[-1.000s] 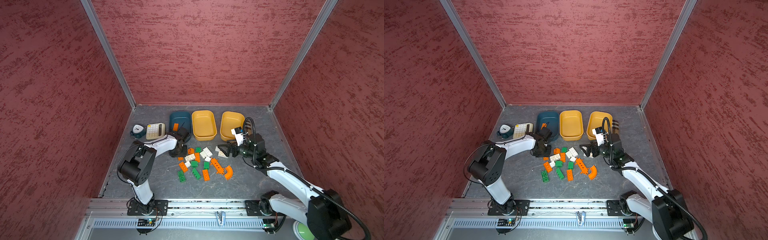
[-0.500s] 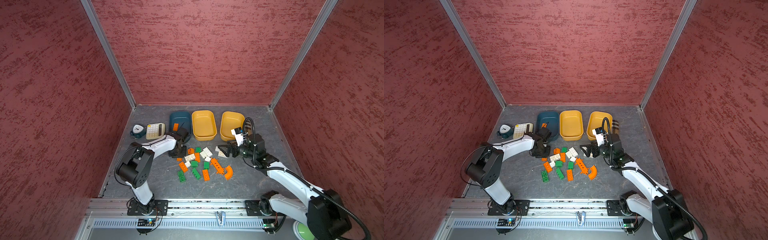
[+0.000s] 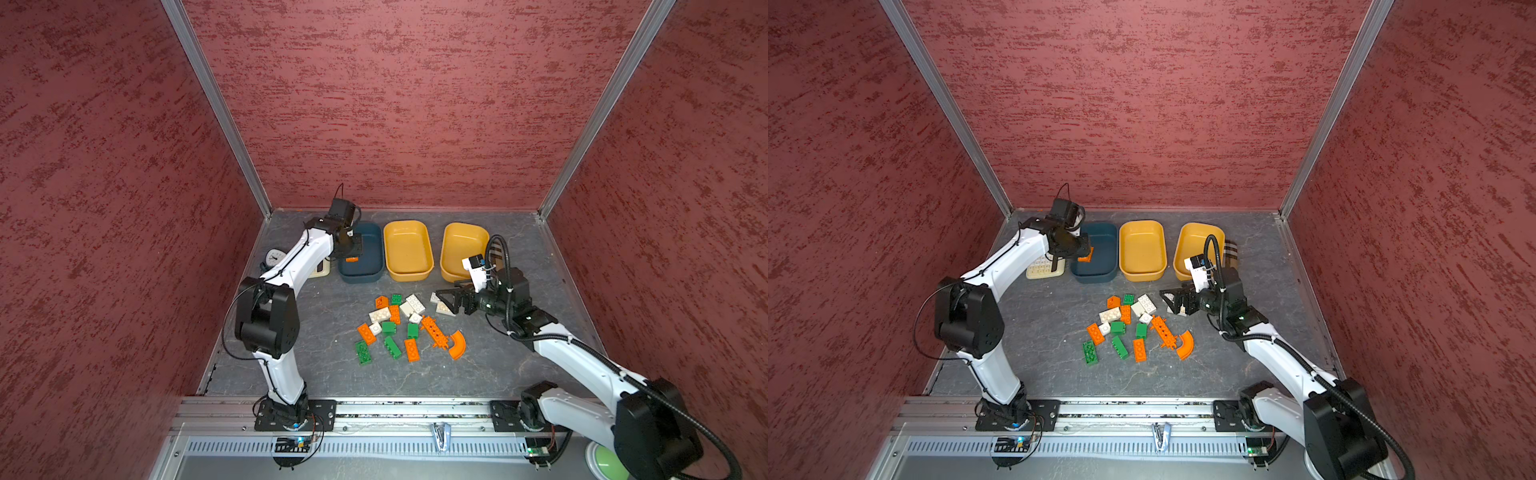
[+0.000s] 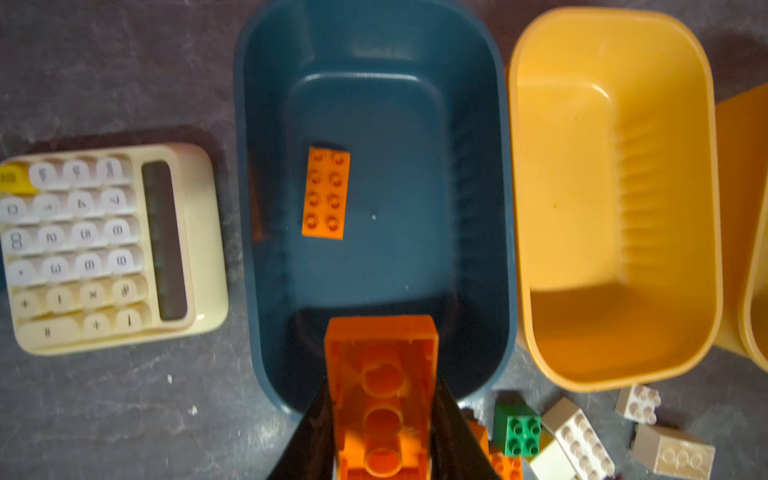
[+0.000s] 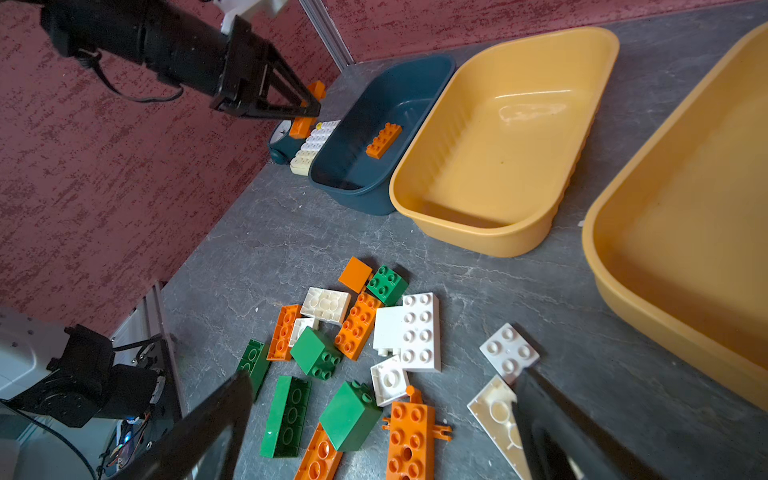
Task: Sort the legos into containers by color
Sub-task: Place the lego in the container.
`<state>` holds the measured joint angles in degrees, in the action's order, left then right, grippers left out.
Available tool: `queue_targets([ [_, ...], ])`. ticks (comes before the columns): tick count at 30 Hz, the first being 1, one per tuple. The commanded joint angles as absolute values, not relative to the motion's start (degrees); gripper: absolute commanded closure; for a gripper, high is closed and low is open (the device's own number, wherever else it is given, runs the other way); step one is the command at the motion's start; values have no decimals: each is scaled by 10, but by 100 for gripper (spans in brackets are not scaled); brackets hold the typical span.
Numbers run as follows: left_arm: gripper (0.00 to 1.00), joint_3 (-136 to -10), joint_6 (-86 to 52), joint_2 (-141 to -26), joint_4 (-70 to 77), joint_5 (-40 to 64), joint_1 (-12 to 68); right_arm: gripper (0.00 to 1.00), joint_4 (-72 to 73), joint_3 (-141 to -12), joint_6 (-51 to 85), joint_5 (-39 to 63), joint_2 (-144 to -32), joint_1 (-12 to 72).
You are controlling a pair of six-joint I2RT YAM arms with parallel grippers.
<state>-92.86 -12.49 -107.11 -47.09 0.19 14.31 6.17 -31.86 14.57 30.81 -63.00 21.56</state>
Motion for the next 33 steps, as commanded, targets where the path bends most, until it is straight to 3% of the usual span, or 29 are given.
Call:
queue_targets([
  [1, 71, -978, -99, -1129, -464, 15, 130, 1, 71, -341, 137, 301, -631, 220],
  [13, 69, -1110, -87, -1270, -430, -9, 110, 1, 52, -337, 128, 280, -620, 220],
  [19, 55, -1145, -78, -1293, -455, -13, 110, 1, 43, -335, 123, 270, -616, 220],
  [27, 39, -1125, -79, -1230, -495, 16, 127, 1, 41, -340, 119, 273, -622, 220],
  [33, 35, -971, -107, -1108, -470, 25, 165, 1, 39, -339, 119, 279, -621, 220],
])
